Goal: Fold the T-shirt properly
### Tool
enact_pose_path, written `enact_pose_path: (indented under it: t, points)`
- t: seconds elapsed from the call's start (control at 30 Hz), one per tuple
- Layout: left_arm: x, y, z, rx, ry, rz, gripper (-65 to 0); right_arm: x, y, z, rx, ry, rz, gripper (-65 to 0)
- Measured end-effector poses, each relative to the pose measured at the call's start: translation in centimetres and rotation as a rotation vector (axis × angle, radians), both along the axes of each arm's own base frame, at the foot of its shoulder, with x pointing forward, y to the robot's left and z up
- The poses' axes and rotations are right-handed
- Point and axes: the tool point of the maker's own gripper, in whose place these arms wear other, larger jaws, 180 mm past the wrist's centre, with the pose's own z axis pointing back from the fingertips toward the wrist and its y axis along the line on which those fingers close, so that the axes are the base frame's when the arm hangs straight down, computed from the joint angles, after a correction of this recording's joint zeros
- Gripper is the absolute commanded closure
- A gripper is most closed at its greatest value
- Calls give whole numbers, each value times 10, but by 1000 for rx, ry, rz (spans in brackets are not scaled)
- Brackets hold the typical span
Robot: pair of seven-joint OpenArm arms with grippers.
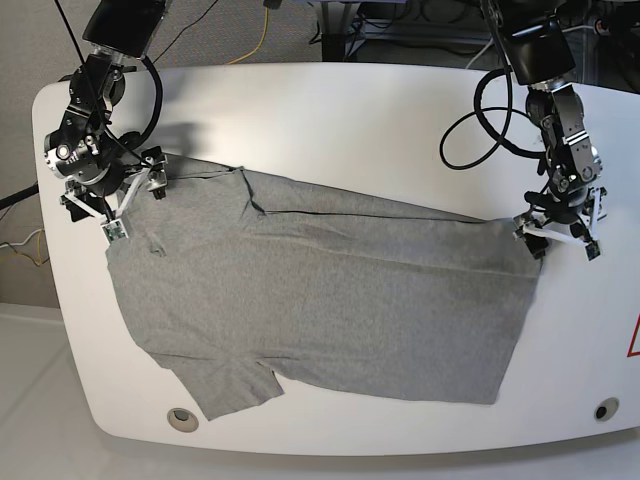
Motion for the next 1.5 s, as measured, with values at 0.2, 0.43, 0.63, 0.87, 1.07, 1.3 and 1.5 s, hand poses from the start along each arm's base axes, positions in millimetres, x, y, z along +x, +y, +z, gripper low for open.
enact_pose_path:
  t: [0.2,0.43,0.63,0.87,1.07,1.3,1.5]
  points:
    - [-1,2,-19,-11,9,18,-481,-4,0,-3,1,10,0,-572]
    - [7,2,-25,-24,4,24,-481,-8,0,-6,-1,22,0,-572]
    - [18,-9,-27,-46,-8,-42,-481,-8,0,-6,0,19,1,-572]
    - [25,-21,-25,-62,-23,-111,-331,-8,0,-6,0,18,1,-572]
    - [24,-37,-30,-101,2,-196,0,-8,0,-6,0,18,1,-572]
    - [19,-31,-32,-143,0,-153,-9,-8,0,-6,0,19,1,-572]
    - [19,-31,-32,-144,-2,-150,-10,-9,-3,-5,4,15,-16,-572]
